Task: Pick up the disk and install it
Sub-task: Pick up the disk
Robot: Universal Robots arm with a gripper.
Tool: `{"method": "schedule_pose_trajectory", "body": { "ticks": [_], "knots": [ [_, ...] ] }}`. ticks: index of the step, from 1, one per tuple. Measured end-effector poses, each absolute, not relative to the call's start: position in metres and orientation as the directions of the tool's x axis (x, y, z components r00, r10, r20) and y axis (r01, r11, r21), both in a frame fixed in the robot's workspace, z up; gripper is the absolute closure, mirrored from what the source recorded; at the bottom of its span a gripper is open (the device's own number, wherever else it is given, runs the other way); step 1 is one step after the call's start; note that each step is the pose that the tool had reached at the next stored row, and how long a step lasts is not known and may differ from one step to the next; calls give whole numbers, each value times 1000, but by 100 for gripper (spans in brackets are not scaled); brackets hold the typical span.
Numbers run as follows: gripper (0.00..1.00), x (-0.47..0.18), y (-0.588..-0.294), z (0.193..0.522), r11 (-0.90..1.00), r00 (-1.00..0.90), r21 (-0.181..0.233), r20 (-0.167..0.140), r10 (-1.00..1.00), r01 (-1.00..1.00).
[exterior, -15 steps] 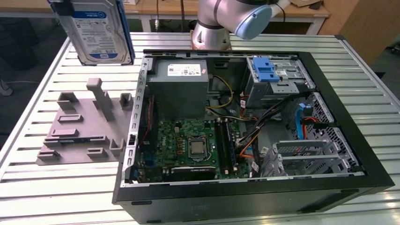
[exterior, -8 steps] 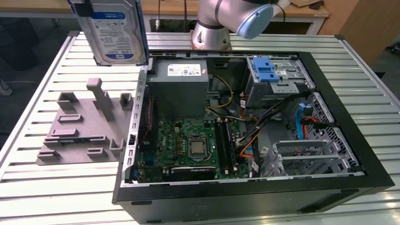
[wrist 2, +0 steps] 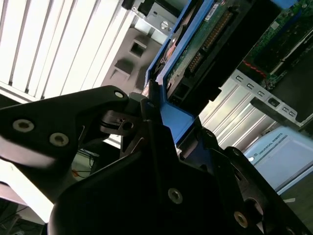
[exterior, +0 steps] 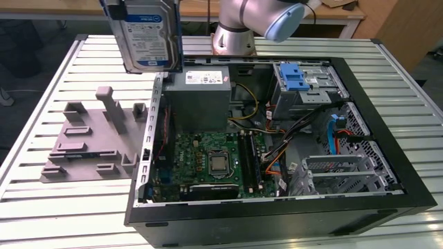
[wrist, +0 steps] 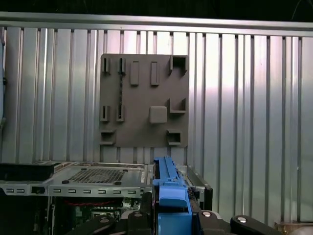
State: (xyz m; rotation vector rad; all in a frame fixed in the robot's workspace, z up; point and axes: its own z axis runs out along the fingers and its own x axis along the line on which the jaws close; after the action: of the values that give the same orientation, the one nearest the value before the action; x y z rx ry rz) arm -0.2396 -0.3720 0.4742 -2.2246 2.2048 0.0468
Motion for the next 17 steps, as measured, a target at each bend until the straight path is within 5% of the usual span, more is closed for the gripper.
{"method": "schedule_pose_trajectory", "body": {
  "ticks": [17],
  "knots": [
    [64, -216, -418, 472, -9, 9, 16, -28, -1000, -1000]
  ]
}}
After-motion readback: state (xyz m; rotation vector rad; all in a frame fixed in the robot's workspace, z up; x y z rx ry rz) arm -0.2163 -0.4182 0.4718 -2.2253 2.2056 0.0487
